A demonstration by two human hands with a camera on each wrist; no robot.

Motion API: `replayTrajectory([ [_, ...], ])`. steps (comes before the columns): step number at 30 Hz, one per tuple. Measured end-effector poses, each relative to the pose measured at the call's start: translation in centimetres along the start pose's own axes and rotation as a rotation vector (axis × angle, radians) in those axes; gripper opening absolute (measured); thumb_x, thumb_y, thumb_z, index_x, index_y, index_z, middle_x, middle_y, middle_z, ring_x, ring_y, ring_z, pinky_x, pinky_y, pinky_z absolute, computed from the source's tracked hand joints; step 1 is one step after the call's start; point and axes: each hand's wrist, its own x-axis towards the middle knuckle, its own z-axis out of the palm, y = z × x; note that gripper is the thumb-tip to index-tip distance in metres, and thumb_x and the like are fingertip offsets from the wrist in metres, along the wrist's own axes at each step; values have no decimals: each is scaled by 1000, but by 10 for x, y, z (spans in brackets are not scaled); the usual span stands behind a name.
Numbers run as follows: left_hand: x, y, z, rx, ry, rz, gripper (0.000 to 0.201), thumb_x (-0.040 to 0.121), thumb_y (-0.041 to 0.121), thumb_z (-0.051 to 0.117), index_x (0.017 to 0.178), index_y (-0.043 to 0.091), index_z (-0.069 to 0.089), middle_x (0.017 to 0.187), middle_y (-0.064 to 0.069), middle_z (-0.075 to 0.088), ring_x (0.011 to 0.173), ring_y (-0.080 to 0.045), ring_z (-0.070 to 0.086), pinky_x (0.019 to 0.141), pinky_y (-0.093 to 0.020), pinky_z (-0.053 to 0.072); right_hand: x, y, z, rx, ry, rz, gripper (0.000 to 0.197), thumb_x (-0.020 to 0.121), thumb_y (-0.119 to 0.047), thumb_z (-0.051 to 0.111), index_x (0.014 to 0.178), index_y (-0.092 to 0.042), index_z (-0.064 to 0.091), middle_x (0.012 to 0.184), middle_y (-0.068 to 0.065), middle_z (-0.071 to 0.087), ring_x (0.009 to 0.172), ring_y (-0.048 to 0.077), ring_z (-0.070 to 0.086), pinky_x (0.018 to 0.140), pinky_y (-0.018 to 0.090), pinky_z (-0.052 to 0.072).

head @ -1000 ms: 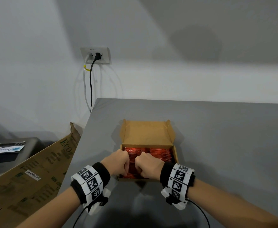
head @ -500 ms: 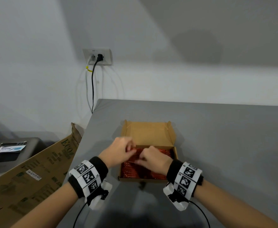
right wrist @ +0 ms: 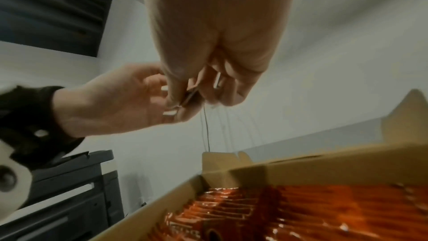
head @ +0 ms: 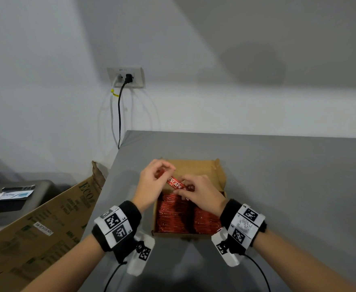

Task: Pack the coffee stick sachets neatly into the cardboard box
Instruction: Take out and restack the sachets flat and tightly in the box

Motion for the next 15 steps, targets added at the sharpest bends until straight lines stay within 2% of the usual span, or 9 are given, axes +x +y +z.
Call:
replayTrajectory([
  [2,-3,-6,-8,45,-62,-52,10,85,9,65,80,16,68,82,-3,67,78,-23,63,76,-34,51,-3,7,-7,-26,31,16,21,82,-33,68,95,-17,67,71,-13,66,63,0,61,65,13,47],
  [5,-7,-10,-13,36,-220,-154,6,77,13,73,82,16,72,80,-4,73,74,-19,69,75,-29,56,-8,13,-15,-126,71,19,21,81,-36,68,90,-18,72,75,-7,68,58,-2,54,58,12,38],
  [7,-8,-11,-10,90,-282,-172,9,75,14,75,83,17,73,81,-3,74,73,-15,70,73,-23,56,-9,16,-18,-180,52,25,22,82,-36,67,93,-18,73,79,-5,69,60,-4,52,58,13,38],
  [9,-8,-8,-7,137,-242,-141,8,76,11,75,80,18,74,78,2,73,71,-9,69,70,-18,55,-10,16,-22,-232,1,6,24,87,-36,62,101,-19,71,88,-5,68,67,-2,54,65,15,43],
  [10,-8,-7,-5,145,-221,-124,8,77,10,74,79,17,74,76,3,73,70,-7,69,69,-16,54,-11,16,-25,-273,-30,-16,25,89,-36,59,106,-20,69,95,-5,67,77,0,56,73,19,46],
  [12,-9,-7,0,176,-230,-81,7,77,10,75,79,16,75,77,3,72,70,-9,67,69,-18,54,-15,17,-28,-386,-101,-47,27,91,-34,55,112,-23,67,104,-6,63,94,8,54,84,23,43],
  [15,-17,-10,13,197,-225,-35,10,77,12,75,86,17,75,80,3,71,72,-8,65,69,-13,50,-26,21,-30,-478,-176,9,26,90,-34,56,110,-22,69,101,-4,61,95,11,49,82,24,39],
])
